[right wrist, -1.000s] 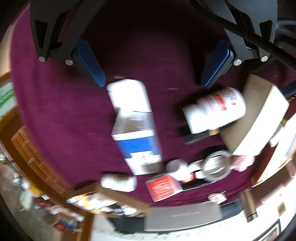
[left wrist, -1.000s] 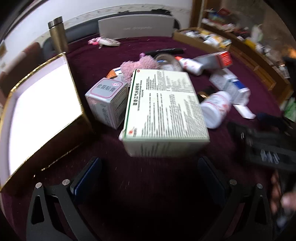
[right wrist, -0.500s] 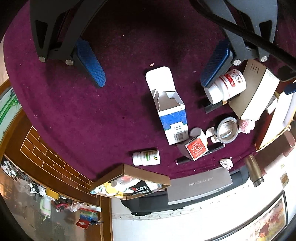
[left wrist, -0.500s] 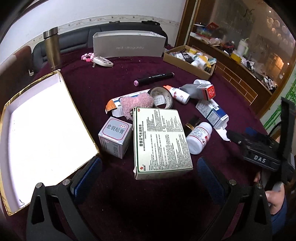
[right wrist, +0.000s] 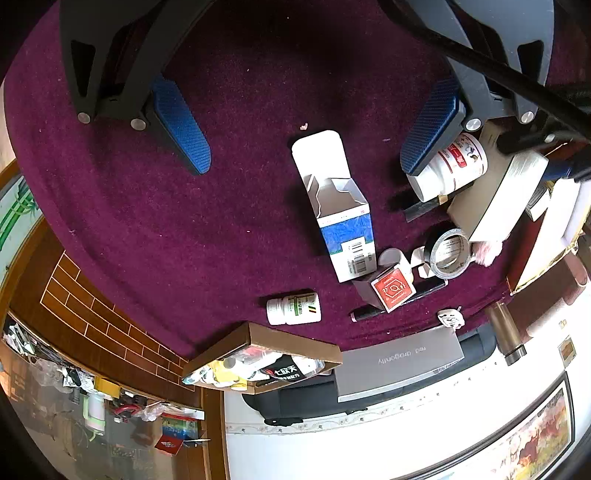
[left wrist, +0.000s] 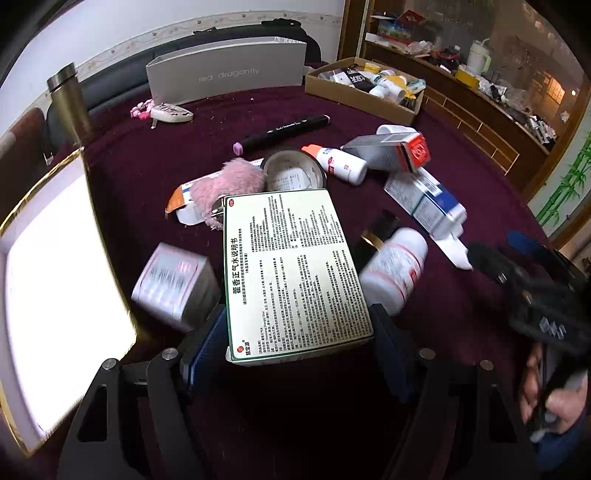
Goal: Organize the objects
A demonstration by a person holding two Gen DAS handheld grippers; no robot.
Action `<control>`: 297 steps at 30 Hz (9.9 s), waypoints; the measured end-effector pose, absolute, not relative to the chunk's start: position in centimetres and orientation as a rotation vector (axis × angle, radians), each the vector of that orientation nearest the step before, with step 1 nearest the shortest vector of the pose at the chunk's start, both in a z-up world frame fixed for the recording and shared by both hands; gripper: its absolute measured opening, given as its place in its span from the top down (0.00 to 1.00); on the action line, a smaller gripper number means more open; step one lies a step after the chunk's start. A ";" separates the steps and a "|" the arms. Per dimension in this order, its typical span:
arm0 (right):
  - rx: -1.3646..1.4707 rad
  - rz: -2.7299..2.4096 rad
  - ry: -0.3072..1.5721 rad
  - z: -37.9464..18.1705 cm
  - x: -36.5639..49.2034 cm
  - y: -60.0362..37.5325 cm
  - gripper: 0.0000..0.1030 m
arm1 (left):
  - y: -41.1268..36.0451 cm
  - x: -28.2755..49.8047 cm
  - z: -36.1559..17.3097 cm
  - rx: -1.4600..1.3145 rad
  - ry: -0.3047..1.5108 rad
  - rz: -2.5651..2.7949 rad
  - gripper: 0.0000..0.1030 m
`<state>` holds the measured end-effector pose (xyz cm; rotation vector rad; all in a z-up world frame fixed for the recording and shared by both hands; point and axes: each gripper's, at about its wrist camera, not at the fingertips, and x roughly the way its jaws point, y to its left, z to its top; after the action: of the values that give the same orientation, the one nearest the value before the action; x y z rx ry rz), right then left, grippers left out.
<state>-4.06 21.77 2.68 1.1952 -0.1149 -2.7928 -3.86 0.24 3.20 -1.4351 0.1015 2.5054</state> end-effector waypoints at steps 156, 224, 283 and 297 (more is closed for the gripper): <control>1.535 -2.078 0.088 3.6 -22.2 -21.8 0.41 | -30.9 -11.2 3.7 -1.700 -0.297 3.028 0.37; 1.467 -2.086 0.008 6.5 -18.8 -15.5 0.39 | -29.0 -7.8 7.2 -1.512 -0.316 3.114 0.32; 1.086 -2.302 -0.408 4.9 -10.6 19.8 0.21 | -5.3 -7.8 4.1 -1.382 0.300 2.818 0.33; 1.151 -2.538 -0.326 4.3 -11.9 23.4 0.21 | -1.6 -7.8 1.4 -1.459 0.191 2.689 0.72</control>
<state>-11.90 23.43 4.29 1.1515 -0.3259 -2.5382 -7.76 -1.56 1.42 -1.4587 0.1910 2.6894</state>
